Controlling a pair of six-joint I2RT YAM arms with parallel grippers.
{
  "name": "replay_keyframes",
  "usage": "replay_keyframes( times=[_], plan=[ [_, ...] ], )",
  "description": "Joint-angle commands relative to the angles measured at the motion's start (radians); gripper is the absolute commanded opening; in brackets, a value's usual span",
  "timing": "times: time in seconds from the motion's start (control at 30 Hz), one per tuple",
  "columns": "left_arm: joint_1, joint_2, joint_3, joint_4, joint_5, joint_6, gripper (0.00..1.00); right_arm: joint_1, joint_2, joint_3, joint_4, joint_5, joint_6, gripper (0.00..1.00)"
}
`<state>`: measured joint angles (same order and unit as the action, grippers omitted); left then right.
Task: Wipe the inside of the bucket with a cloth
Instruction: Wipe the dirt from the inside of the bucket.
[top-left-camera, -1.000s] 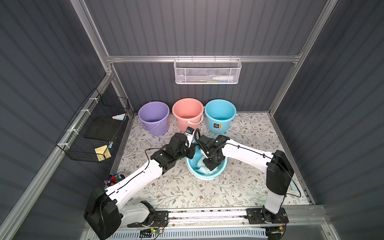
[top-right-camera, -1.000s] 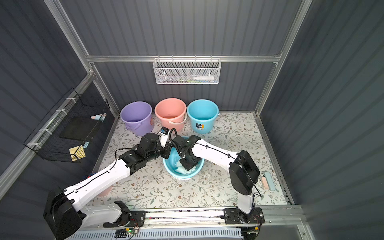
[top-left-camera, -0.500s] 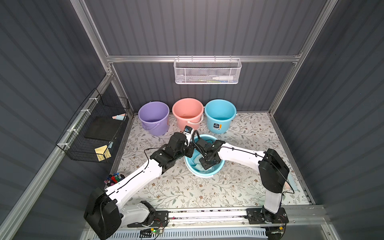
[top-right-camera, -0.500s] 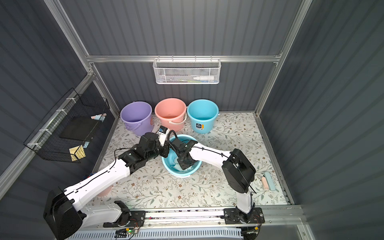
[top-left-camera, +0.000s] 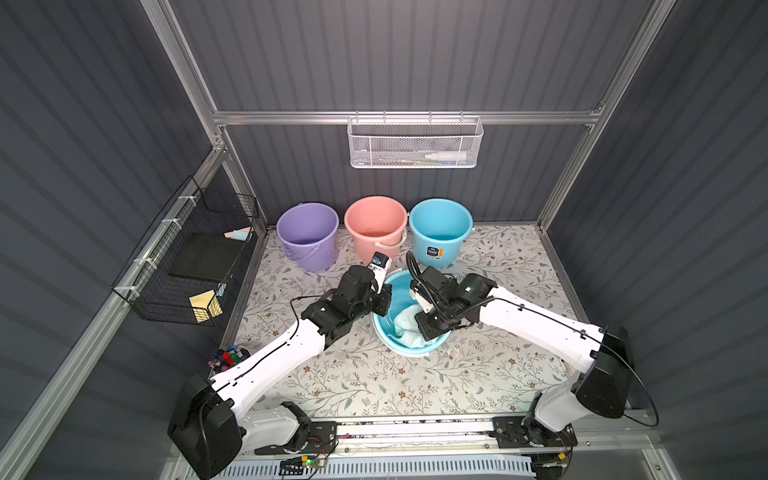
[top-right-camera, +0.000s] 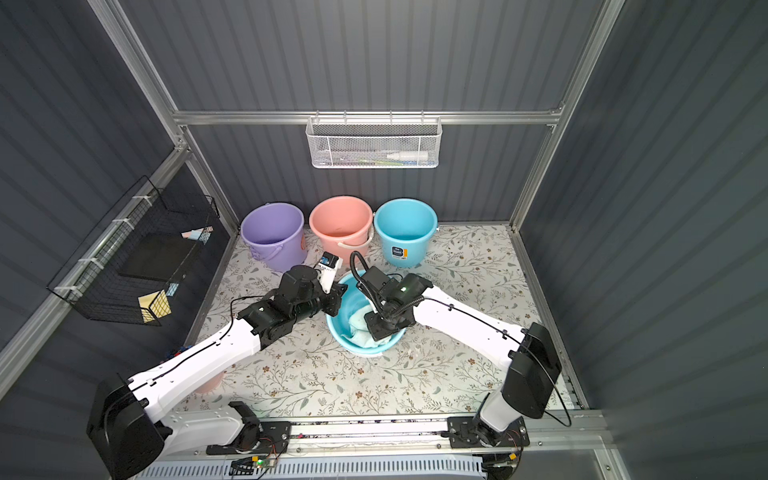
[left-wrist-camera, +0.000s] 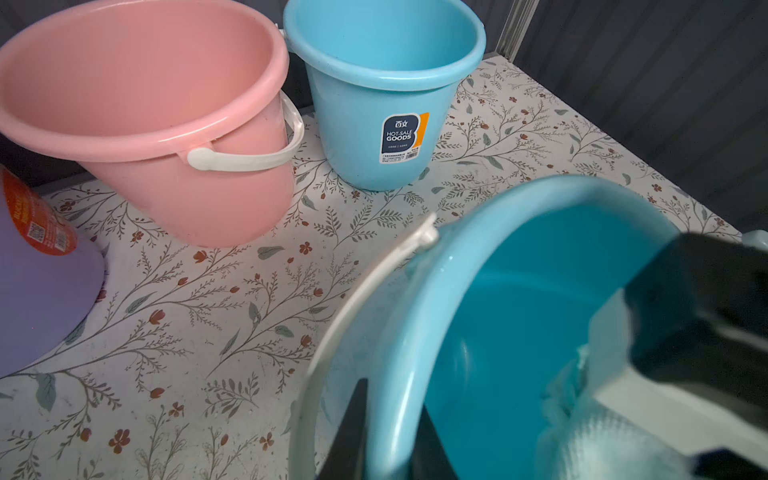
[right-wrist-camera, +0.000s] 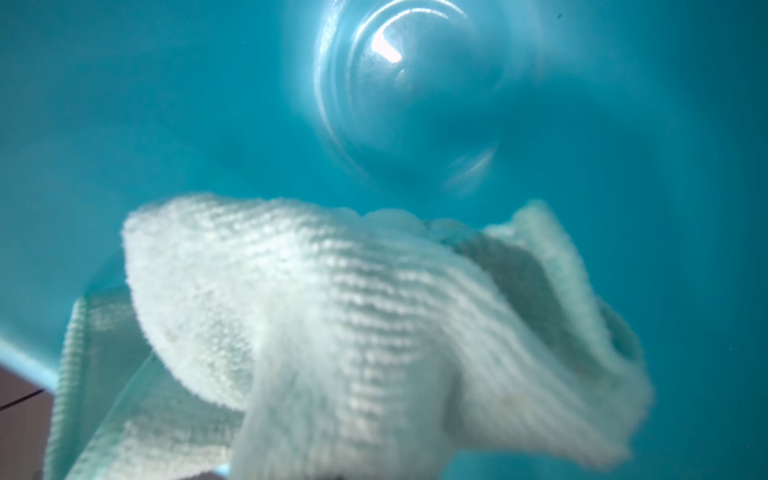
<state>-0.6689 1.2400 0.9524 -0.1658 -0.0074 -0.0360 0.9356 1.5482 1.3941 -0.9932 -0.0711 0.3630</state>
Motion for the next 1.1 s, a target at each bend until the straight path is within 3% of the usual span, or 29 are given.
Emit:
replay_keyframes(
  times=[0.0, 0.17, 0.3, 0.5, 0.73, 1.07],
  plan=[
    [-0.006, -0.016, 0.013, 0.048, 0.011, 0.009, 0.0, -0.001, -0.034, 0.008, -0.094, -0.14, 0.061, 0.0],
    [-0.006, -0.011, 0.014, 0.048, 0.014, 0.01, 0.0, -0.001, -0.045, -0.01, -0.049, -0.317, 0.175, 0.0],
    [-0.005, -0.016, 0.014, 0.046, 0.014, 0.008, 0.0, -0.003, -0.015, -0.028, 0.028, -0.387, 0.268, 0.0],
    [-0.005, -0.019, 0.014, 0.046, 0.012, 0.01, 0.0, -0.022, 0.069, -0.029, 0.096, -0.389, 0.371, 0.0],
    [-0.006, -0.02, 0.014, 0.047, 0.016, 0.01, 0.0, -0.068, 0.123, -0.128, 0.299, -0.389, 0.496, 0.0],
    [-0.007, -0.019, 0.013, 0.047, 0.014, 0.01, 0.0, -0.096, 0.286, -0.115, 0.42, -0.302, 0.519, 0.0]
  ],
)
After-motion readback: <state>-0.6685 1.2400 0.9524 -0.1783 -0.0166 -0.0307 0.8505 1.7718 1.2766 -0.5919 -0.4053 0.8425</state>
